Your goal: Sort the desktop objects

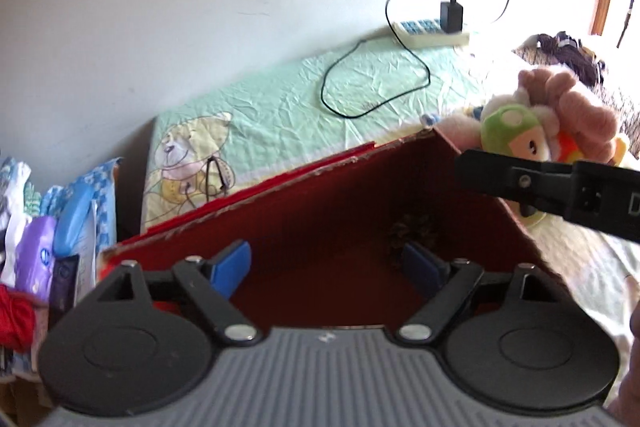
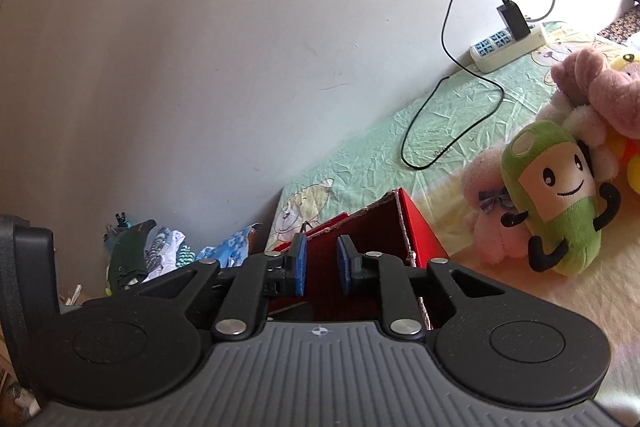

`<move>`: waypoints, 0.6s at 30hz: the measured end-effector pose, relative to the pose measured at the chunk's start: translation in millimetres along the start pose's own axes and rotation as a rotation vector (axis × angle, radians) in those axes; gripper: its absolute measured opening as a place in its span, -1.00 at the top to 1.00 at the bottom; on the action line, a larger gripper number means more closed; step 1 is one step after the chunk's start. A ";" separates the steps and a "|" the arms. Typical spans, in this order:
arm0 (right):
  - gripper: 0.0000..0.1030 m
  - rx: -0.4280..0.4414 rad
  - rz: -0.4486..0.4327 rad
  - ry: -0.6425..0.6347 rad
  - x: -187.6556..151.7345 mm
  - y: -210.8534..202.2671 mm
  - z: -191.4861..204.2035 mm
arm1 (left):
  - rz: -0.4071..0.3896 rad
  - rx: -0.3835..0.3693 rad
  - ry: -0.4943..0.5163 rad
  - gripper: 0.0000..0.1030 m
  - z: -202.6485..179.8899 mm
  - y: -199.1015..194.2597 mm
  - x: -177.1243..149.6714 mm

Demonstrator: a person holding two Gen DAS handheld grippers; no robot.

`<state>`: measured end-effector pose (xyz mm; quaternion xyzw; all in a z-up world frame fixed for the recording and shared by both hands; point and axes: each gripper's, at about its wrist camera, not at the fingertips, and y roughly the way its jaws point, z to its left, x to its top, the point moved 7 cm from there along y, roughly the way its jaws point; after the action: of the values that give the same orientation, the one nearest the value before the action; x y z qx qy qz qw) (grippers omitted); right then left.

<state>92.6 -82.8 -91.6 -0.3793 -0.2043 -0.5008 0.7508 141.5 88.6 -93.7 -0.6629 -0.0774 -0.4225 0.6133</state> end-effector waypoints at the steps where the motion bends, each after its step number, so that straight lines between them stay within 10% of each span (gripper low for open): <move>1: 0.61 0.018 0.004 -0.010 -1.4 -5.7 1.7 | -0.008 -0.015 -0.021 -0.69 1.7 -6.8 -3.9; 18: 0.60 0.284 0.319 -0.304 -80.4 -54.6 8.8 | 0.045 -0.155 -0.244 -0.67 -32.6 -77.1 -121.6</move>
<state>10.4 -39.5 -121.3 -0.3685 -0.3207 -0.2794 0.8266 1.7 128.6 -119.2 -0.7563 -0.1034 -0.3295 0.5556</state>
